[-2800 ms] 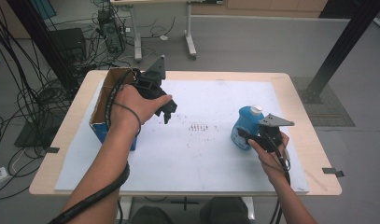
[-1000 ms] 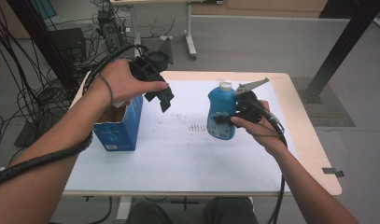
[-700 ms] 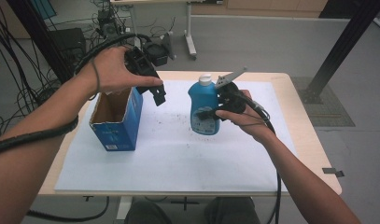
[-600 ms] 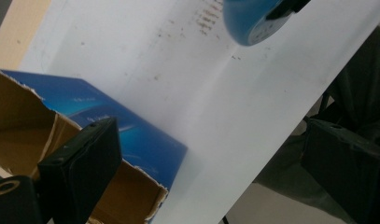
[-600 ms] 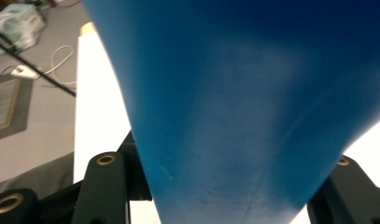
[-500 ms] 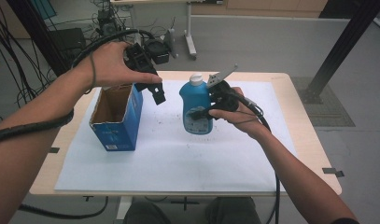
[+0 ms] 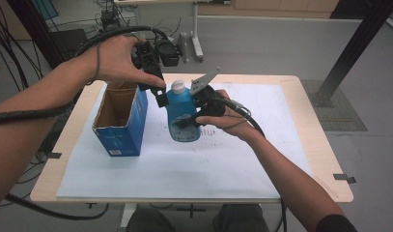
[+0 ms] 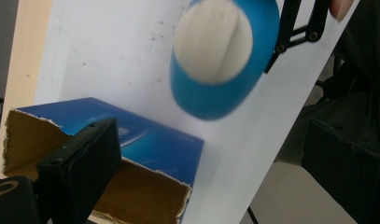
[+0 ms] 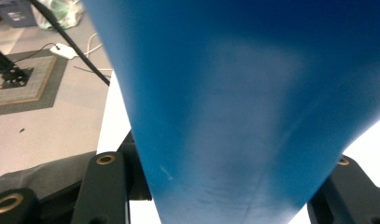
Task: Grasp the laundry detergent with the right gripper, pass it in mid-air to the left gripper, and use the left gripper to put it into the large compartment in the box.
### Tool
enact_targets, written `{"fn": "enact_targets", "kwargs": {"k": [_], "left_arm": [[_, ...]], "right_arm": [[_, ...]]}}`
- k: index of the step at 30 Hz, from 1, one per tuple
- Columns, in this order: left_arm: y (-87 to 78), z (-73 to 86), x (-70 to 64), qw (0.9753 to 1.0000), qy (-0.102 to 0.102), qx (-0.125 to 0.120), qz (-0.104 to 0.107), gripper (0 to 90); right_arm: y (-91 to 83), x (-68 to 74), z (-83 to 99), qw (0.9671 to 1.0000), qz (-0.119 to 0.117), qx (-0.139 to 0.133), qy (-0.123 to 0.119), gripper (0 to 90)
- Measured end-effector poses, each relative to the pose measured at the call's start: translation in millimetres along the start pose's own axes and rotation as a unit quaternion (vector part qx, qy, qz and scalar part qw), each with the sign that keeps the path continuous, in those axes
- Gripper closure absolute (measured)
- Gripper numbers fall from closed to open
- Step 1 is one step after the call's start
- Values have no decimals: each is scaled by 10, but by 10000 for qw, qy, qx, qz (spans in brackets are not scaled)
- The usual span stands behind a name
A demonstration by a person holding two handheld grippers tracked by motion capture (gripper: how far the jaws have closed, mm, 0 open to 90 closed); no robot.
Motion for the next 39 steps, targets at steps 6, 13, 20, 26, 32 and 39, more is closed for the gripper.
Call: {"fn": "enact_targets", "kwargs": {"k": [6,13,20,26,32,39], "left_arm": [[-5,35,-41,9999,144,29,18,54],[12,38,-113,9996,247,139,33,54],[61,-7,-154,9990,335,257,139,53],[130,-49,-197,9984,427,312,210,54],[132,-86,-206,9982,469,248,263,53],[168,-95,-216,9980,500,248,298,52]], "right_arm": [[134,61,-104,9996,-136,-116,-216,440],[208,144,-165,9988,-238,-269,-319,440],[194,219,-213,9977,-277,-392,-473,439],[145,260,-217,9969,-314,-419,-581,439],[103,262,-215,9968,-228,-455,-614,439],[87,275,-212,9968,-261,-454,-612,439]]}}
Point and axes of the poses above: each handheld gripper's, and its own axes: y roughly forward along the jaws, z roughly out of its underside, x roughly to its left, the point moved 3 cm from there along y, roughly forward along the jaws, and after that the axes turned 10 degrees about x, right-handed, at the moved point
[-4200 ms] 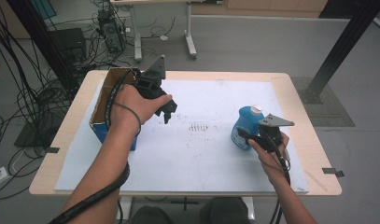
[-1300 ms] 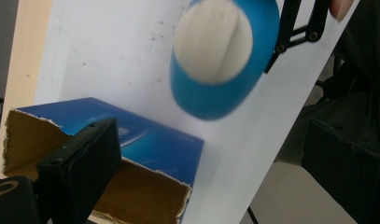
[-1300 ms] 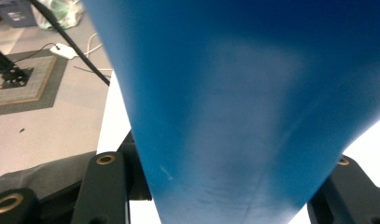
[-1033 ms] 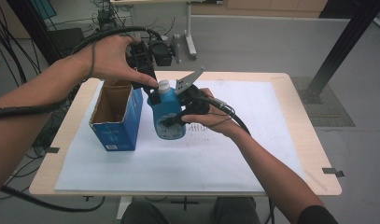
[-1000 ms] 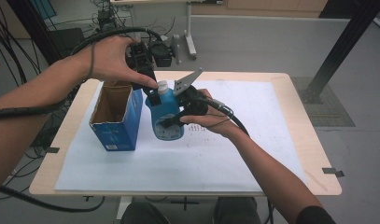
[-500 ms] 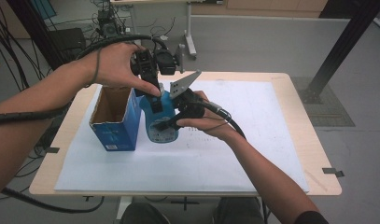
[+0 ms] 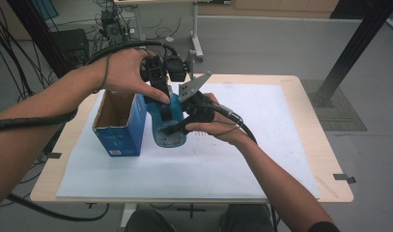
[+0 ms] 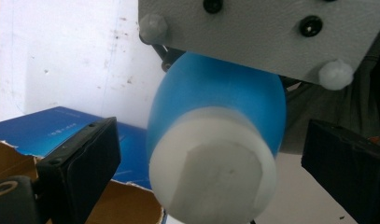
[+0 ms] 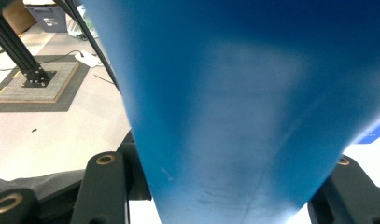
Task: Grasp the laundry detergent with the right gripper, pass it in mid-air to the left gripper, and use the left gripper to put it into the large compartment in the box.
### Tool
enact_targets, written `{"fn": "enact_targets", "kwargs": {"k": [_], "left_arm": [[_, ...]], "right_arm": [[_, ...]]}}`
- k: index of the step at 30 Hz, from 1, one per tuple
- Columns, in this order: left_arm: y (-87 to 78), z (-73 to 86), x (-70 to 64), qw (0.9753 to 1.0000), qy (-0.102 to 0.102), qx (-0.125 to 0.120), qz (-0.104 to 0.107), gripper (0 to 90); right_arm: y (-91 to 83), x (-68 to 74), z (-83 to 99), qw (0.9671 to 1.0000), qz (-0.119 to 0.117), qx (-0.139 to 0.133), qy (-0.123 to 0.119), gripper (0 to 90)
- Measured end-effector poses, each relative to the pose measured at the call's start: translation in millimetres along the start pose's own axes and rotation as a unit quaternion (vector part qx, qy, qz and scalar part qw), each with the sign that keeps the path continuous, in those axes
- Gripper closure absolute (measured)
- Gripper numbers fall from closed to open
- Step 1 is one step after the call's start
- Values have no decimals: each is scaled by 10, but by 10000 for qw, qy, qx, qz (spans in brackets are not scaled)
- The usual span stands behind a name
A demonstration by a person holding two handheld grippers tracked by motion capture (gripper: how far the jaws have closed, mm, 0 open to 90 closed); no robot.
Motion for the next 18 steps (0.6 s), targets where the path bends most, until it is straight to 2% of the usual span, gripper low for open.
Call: {"fn": "enact_targets", "kwargs": {"k": [9,10,18], "left_arm": [[68,3,11,10000,20,56,12,53],[64,-2,9,10000,30,36,28,54],[72,-16,8,10000,57,27,11,53]], "right_arm": [[0,12,-11,10000,-2,1,-66,439],[0,3,-8,9999,66,22,-93,439],[-10,-3,-11,9998,115,-3,-152,439]]}}
Point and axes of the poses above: each handheld gripper's, and its own axes: y roughly forward along the jaws, z roughly out of its underside, x roughly to its left, the point moved 3 cm from there along y, roughly forward along the jaws, and after that the axes turned 10 degrees about x, right-handed, at the moved point
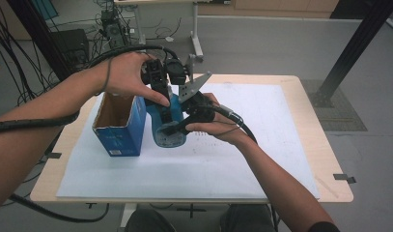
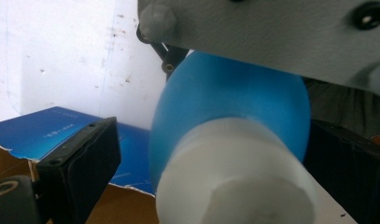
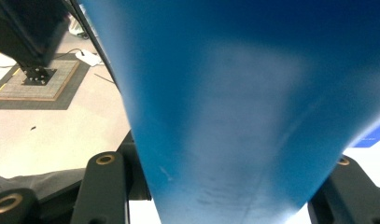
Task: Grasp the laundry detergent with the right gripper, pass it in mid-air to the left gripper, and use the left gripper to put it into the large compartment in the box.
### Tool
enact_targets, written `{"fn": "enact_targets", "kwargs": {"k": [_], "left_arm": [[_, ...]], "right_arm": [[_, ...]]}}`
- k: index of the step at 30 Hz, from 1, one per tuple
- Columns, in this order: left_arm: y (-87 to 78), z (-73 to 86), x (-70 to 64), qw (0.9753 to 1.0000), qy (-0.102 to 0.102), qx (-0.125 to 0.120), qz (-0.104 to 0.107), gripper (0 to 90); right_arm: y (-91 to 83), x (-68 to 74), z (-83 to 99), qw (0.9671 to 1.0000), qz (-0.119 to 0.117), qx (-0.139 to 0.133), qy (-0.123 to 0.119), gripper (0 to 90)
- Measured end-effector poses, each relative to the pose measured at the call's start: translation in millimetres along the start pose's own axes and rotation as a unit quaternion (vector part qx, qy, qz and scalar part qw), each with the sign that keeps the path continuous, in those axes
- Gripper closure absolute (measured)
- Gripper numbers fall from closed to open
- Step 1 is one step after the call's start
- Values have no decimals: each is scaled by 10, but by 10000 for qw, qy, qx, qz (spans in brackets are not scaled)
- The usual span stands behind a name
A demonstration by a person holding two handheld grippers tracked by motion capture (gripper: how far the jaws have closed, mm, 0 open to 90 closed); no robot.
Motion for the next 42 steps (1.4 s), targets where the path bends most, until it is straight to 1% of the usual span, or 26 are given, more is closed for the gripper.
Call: {"fn": "enact_targets", "kwargs": {"k": [2,3,4,7,8,9,10,14,18,30,31,32,34,42], "left_arm": [[0,-1,-3,10000,2,-45,32,53],[1,-1,-6,10000,0,-52,55,53],[3,0,-7,10000,4,-49,52,53],[6,7,-5,10000,-11,-32,39,53],[6,9,-2,10000,3,-35,41,53],[8,10,-3,10000,3,-34,42,53],[10,11,-3,10000,6,-30,45,53],[10,3,-2,10000,2,-49,52,53],[9,-5,1,10000,11,-45,34,53],[11,-8,5,10000,15,-51,45,53],[11,-11,4,10000,24,-49,42,53],[9,-14,3,10000,31,-43,43,53],[8,-19,2,10000,30,-44,41,53],[9,-19,8,10000,20,-77,57,54]], "right_arm": [[-2,1,1,10000,8,4,7,439],[-4,14,0,10000,-61,-4,47,439],[-1,3,3,10000,5,17,16,439],[-2,4,3,10000,-9,14,14,439],[-7,18,2,9999,-85,8,67,440],[-8,18,1,10000,-76,3,64,440],[-6,6,2,10000,-2,9,31,440],[-5,5,1,10000,4,11,37,439],[0,-2,0,10000,28,10,-9,440],[-7,-5,-3,10000,29,-18,5,440],[-10,10,-7,10000,-56,-43,54,440],[-8,5,-10,10000,-49,-66,20,440],[-13,11,-9,9999,-58,-54,62,440],[-27,10,-6,9999,-62,-63,65,439]]}}
Point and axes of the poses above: each handheld gripper's, and its own axes: y roughly forward along the jaws, z roughly out of its underside, x roughly to its left, the point moved 3 cm from there along y, roughly forward along the jaws, and after that the axes turned 10 degrees about x, right-handed, at the moved point
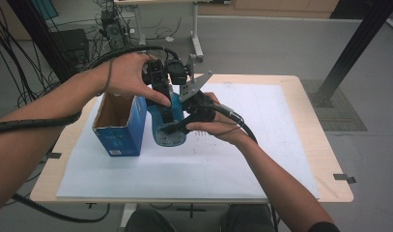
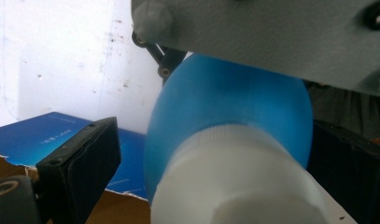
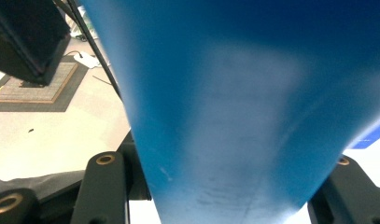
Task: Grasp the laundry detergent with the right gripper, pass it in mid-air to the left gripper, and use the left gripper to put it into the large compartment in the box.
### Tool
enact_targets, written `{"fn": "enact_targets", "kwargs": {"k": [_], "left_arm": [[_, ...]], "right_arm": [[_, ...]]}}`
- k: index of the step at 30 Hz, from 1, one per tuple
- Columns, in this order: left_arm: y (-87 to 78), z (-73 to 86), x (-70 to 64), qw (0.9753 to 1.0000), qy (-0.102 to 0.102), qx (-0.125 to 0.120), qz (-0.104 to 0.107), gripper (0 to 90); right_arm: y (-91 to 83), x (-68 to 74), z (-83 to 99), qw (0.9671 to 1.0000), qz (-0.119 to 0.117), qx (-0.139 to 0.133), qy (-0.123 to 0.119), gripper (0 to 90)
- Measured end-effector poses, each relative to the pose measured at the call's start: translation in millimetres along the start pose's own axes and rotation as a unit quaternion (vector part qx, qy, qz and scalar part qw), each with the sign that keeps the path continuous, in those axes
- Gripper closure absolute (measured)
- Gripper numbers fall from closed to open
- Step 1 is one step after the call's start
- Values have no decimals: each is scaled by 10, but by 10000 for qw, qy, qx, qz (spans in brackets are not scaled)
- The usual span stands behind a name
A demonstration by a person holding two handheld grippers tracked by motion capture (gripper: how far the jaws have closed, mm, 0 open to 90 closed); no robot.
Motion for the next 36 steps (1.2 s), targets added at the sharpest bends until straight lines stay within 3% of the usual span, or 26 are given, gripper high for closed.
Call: {"fn": "enact_targets", "kwargs": {"k": [21,24,36], "left_arm": [[-20,-2,-13,10000,26,4,-38,54],[-16,4,-14,10000,19,-8,-38,54],[0,25,-2,10000,23,-5,-25,54]], "right_arm": [[-9,11,-8,10000,-2,-28,-23,439],[2,3,-3,9999,82,29,-68,439],[11,19,-9,10000,1,28,5,439]]}}
Point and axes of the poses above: each handheld gripper's, and its own axes: y roughly forward along the jaws, z roughly out of its underside, x roughly to its left, the point moved 3 cm from there along y, roughly forward along the jaws, and after that the axes turned 10 degrees about x, right-handed, at the moved point
